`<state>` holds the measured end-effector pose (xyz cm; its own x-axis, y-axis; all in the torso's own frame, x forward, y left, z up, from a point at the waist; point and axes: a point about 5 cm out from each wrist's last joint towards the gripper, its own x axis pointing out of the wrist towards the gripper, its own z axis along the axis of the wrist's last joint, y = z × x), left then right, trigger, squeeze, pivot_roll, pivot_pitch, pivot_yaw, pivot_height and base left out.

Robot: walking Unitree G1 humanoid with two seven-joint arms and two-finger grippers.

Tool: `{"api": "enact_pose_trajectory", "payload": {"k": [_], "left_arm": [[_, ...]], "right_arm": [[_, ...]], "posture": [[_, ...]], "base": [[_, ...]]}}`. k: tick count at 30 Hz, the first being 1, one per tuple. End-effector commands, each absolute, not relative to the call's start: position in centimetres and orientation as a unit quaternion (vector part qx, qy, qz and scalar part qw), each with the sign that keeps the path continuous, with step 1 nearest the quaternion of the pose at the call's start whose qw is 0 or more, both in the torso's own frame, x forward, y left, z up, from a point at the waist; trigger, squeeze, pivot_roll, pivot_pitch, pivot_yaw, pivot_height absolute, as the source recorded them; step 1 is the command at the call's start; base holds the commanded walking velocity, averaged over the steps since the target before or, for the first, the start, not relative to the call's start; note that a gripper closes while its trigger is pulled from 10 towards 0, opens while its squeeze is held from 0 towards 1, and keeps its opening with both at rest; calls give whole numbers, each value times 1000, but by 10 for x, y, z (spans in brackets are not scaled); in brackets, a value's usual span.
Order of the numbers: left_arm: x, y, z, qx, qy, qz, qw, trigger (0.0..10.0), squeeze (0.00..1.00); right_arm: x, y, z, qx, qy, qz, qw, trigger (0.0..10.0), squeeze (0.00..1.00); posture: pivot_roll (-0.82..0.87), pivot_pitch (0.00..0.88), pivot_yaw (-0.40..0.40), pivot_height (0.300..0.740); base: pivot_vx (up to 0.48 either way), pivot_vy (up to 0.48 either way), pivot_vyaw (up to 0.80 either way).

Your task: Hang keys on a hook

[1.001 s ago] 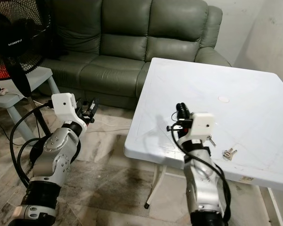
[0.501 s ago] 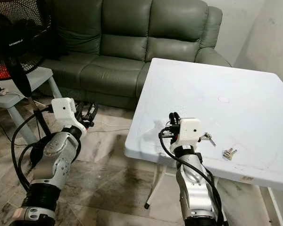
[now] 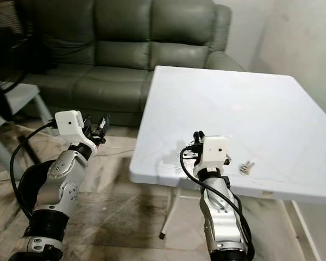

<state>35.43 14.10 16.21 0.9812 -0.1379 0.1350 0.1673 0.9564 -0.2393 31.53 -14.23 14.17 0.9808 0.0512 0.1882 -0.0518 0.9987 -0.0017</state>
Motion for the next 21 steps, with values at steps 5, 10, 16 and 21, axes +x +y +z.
{"api": "enact_pose_trajectory", "payload": {"k": [5,10,16,21], "left_arm": [[357,144,166,-132,-60,-75,987,10000,0],[357,144,164,-130,-54,-71,987,10000,0],[358,143,163,-128,-46,-67,989,10000,0],[358,142,163,-135,-43,-67,988,10000,0]], "right_arm": [[318,-146,149,-4,-103,17,995,10000,0],[319,-147,149,-5,-102,17,995,10000,0],[318,-146,149,-8,-101,18,995,10000,0],[318,-146,149,-8,-100,18,995,10000,0]], "posture": [[22,0,-16,740],[20,0,-18,740],[19,0,-20,740],[19,0,-20,740]], "base": [[0,252,-769],[0,462,-768],[0,0,-766],[0,0,-766]]}}
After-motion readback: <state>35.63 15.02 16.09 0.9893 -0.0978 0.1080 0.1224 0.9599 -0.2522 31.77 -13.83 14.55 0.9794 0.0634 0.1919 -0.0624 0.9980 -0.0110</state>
